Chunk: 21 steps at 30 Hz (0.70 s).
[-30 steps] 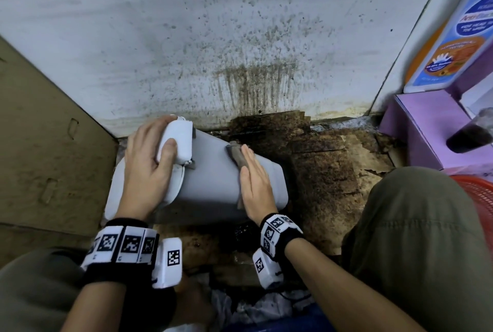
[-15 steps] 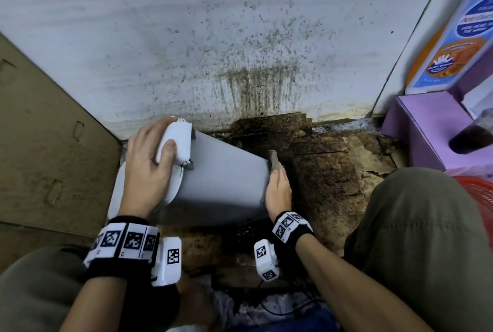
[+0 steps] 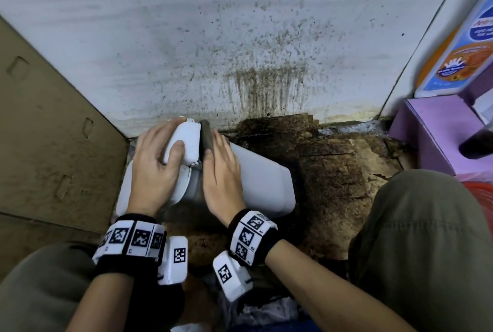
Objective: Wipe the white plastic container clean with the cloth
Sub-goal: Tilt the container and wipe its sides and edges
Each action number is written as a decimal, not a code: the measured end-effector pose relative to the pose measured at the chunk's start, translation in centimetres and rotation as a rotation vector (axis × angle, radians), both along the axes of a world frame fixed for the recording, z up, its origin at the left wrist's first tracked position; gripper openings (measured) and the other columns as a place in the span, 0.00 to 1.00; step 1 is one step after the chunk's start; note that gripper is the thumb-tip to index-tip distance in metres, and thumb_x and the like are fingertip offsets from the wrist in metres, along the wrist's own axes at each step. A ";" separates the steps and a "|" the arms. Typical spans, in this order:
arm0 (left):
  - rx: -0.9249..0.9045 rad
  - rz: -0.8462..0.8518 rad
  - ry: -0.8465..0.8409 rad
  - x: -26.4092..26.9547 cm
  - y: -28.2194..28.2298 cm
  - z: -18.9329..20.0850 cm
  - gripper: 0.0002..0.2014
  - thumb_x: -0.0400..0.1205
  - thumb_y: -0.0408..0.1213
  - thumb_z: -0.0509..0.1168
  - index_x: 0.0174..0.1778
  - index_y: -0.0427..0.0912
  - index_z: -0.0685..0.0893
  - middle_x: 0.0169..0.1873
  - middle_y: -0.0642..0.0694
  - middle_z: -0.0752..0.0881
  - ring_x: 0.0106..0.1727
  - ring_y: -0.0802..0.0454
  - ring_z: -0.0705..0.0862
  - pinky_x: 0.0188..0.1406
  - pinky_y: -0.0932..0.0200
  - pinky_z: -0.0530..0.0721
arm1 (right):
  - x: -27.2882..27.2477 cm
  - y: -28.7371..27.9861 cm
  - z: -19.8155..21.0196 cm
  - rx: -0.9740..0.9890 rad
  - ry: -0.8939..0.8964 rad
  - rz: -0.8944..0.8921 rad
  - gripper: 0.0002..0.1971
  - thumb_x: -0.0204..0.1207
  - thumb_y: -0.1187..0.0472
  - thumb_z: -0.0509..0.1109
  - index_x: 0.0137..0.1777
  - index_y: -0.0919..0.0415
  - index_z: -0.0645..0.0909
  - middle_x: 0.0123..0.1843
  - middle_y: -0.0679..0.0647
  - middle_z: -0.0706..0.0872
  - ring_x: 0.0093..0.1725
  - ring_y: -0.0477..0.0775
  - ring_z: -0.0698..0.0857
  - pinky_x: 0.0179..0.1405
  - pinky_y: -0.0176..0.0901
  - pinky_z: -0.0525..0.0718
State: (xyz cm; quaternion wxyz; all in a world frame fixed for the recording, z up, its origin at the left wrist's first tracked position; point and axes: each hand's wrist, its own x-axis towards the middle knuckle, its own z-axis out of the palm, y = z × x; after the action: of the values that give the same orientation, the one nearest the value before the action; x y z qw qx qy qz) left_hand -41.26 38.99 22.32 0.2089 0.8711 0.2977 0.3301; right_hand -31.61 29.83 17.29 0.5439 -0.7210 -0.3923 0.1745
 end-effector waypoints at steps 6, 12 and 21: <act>-0.016 0.006 -0.013 0.1 0.0 0.0 0.25 0.86 0.49 0.55 0.75 0.42 0.82 0.71 0.47 0.84 0.73 0.49 0.76 0.72 0.73 0.65 | 2.8 -0.8 -3.1 0.013 -0.048 0.026 0.27 0.89 0.50 0.45 0.86 0.54 0.64 0.86 0.48 0.68 0.85 0.46 0.64 0.86 0.48 0.61; -0.036 -0.002 -0.038 -0.1 -0.1 0.1 0.24 0.86 0.48 0.56 0.75 0.44 0.82 0.71 0.49 0.84 0.73 0.51 0.76 0.72 0.72 0.66 | 8.1 -4.2 -9.1 -0.105 0.057 -0.128 0.23 0.91 0.57 0.48 0.84 0.54 0.69 0.70 0.51 0.80 0.70 0.47 0.77 0.75 0.40 0.69; -0.021 -0.008 -0.041 0.3 -0.2 0.1 0.24 0.86 0.48 0.55 0.74 0.44 0.83 0.71 0.50 0.83 0.71 0.57 0.75 0.72 0.73 0.65 | 9.5 -5.7 -12.4 -0.209 0.224 -0.284 0.27 0.90 0.51 0.47 0.84 0.59 0.67 0.83 0.54 0.72 0.82 0.54 0.69 0.85 0.52 0.61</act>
State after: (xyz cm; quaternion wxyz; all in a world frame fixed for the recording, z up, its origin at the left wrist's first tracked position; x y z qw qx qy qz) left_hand -41.01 38.79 22.45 0.2254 0.8631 0.2935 0.3437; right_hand -22.09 24.13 4.90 0.5255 -0.7976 -0.2037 0.2148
